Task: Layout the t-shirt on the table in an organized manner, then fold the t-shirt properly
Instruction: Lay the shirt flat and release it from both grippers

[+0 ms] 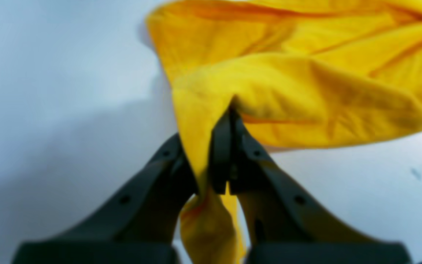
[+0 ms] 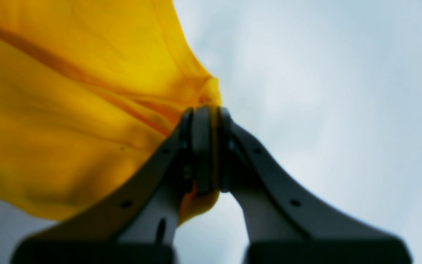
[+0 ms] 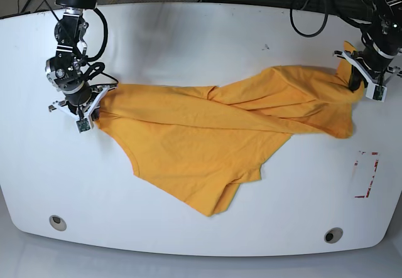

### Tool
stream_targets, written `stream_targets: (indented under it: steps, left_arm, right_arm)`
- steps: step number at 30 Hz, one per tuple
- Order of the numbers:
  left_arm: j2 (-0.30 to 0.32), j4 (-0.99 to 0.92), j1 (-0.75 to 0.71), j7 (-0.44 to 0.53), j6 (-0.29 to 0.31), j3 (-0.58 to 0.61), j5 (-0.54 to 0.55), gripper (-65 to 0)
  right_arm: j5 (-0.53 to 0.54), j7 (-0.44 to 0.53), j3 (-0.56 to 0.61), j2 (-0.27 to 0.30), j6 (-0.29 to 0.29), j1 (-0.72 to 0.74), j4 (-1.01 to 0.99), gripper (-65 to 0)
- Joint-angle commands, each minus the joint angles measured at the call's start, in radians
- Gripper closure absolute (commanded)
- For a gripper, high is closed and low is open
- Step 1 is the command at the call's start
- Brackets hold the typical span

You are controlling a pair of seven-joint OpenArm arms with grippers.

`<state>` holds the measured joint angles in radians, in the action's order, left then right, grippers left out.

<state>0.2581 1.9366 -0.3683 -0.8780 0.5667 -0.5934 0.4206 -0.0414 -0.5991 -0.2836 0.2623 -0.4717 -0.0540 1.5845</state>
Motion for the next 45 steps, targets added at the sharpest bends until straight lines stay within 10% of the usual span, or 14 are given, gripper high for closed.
stream_targets:
  steps: [1,10,14,23,45]
  left_arm:
    - [0.016,0.017,-0.01,0.023,0.002,-0.006,0.013,0.0]
    - [0.019,0.017,-0.048,0.015,0.003,-0.003,0.013,-0.8]
    - [0.019,0.019,-0.054,0.015,0.003,-0.004,0.013,-11.5]
    - [0.017,0.022,-0.077,0.021,0.002,-0.007,-0.064,-44.4]
    - [0.017,0.047,-0.024,0.018,0.086,-0.241,-0.062,-46.5]
  right_arm:
    - [0.01,0.026,-0.004,0.004,0.006,-0.002,0.027,-6.8]
    - [0.01,0.026,-0.004,-0.045,0.009,-0.07,0.099,-46.0]
    - [0.01,0.026,-0.004,-0.057,0.009,-0.086,0.147,-54.1]
    - [0.01,0.026,-0.032,-0.099,0.011,-0.119,0.224,-53.7]
    - [0.019,-0.006,-0.159,-0.149,0.004,-0.08,0.258,-53.7]
